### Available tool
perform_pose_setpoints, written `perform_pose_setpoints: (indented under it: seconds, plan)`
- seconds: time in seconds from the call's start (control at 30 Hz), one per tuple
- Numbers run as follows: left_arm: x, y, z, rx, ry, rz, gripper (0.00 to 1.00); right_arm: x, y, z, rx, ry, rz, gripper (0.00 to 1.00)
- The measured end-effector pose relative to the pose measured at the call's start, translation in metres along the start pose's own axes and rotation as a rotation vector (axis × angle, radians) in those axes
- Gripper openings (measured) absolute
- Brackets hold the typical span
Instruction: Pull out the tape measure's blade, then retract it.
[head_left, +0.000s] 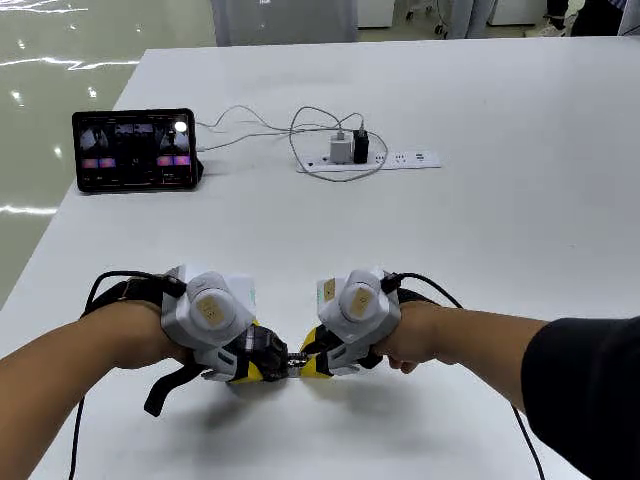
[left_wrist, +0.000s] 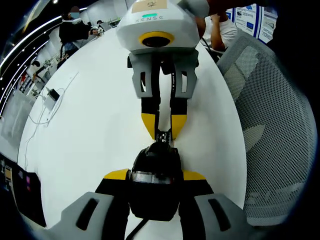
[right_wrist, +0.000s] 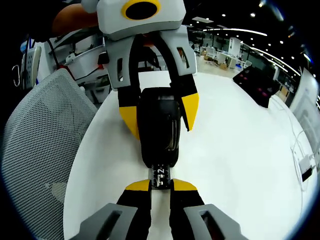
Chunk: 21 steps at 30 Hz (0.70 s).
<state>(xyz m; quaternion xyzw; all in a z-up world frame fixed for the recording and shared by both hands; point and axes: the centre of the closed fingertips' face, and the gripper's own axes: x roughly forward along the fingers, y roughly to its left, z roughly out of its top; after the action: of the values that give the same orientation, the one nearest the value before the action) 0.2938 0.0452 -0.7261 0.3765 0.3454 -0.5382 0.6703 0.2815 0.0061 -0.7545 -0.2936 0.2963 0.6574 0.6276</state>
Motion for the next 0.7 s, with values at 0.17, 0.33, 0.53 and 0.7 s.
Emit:
perform_pose_setpoints:
  seconds: [0.17, 0.33, 0.53, 0.7]
  plan:
    - [0.0, 0.0002, 0.0, -0.004, 0.002, -0.001, 0.32, -0.0016, -0.0001, -0.0019, 0.01, 0.006, -0.004, 0.09]
    - [-0.0001, 0.0002, 0.0001, -0.008, 0.003, 0.0, 0.32, -0.004, -0.0007, -0.0046, 0.011, 0.01, -0.011, 0.09]
    - [0.0003, 0.0006, 0.0, -0.01, 0.003, 0.001, 0.32, -0.0077, -0.0012, -0.0082, 0.015, 0.019, -0.013, 0.09]
    - [0.0005, 0.0007, -0.0001, -0.011, 0.004, 0.002, 0.32, -0.0097, -0.0011, -0.0104, 0.021, 0.019, -0.017, 0.1]
